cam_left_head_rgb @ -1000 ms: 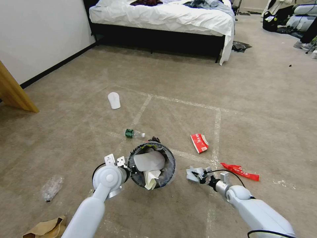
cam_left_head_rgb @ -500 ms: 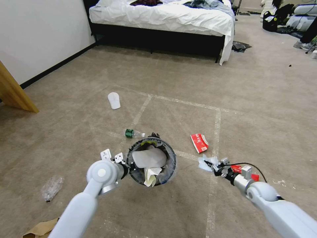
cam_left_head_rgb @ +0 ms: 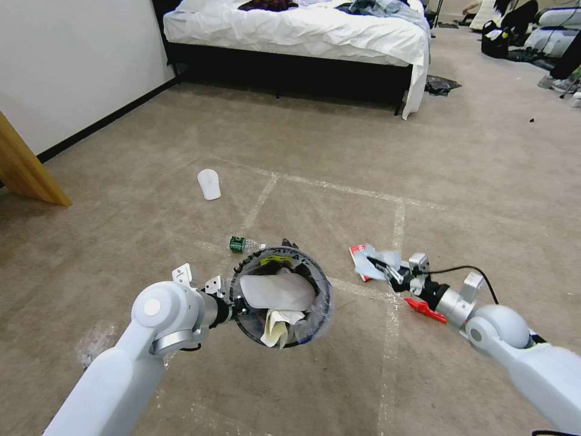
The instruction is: Pick up the trash bin and place the garbage on the floor into it.
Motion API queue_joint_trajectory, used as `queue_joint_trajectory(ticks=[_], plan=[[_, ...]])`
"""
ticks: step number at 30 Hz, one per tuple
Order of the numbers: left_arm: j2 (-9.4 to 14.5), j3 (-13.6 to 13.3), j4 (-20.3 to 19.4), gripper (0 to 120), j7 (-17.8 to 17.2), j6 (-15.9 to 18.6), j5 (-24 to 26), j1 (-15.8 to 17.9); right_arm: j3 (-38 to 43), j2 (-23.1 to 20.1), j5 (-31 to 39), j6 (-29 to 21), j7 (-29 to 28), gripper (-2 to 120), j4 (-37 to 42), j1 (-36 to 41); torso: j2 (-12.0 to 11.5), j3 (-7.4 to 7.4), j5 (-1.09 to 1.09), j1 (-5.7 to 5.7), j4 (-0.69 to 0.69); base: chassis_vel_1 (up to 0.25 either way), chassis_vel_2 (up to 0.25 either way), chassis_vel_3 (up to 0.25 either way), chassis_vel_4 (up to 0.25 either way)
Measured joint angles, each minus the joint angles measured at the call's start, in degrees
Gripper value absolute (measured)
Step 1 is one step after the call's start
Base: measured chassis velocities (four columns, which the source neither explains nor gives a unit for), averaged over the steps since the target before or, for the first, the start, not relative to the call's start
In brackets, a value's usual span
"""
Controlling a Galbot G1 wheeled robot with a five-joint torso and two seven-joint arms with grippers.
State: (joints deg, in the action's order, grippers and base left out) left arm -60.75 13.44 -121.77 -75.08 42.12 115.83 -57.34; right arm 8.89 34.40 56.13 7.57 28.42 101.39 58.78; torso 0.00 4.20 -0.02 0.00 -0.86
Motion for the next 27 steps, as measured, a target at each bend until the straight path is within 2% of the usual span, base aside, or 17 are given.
queue_joint_trajectory(ticks=[2,5,8,11,16,27], plan=[[0.65,-0.29,-1.59,0,-0.56,0.0,0.91,-0.76,0.34,-2.13,2.39,0.43,0.23,0,4.33,-0.05,0.0,0.0,0.01,0.0,-0.01,0.0,0.0,0.0,0.0],[1.1,-0.38,-2.67,0,-0.68,0.0,1.39,-1.18,0.5,-3.02,3.34,0.61,0.47,0,6.33,-0.21,0.0,0.0,0.01,0.0,-0.01,0.0,0.0,0.0,0.0],[2.42,-0.64,-5.92,0,-1.14,0.0,3.1,-1.78,1.11,-5.25,6.16,1.06,0.73,0,13.1,-0.98,0.0,0.0,0.01,0.0,0.0,0.0,0.0,0.0,0.0],[2.91,-0.9,-6.87,0,-1.35,0.01,3.47,-1.93,1.58,-6.43,7.95,1.08,-0.05,0,17.66,-1.44,0.0,-0.01,0.01,0.0,0.0,0.0,0.0,0.0,0.0],[3.12,-0.89,-6.82,0,-1.38,0.01,3.14,-2.43,2.75,-7.79,9.48,1.23,-0.59,0,21.34,-1.62,0.0,0.0,0.02,0.0,0.0,0.0,0.0,0.0,0.0],[2.68,-1.63,-5.45,0,-0.89,0.01,2.29,-1.64,3.99,-13.0,14.39,1.47,3.17,0,29.04,-2.86,0.0,0.0,0.01,0.0,0.0,0.0,0.0,0.0,0.0]])
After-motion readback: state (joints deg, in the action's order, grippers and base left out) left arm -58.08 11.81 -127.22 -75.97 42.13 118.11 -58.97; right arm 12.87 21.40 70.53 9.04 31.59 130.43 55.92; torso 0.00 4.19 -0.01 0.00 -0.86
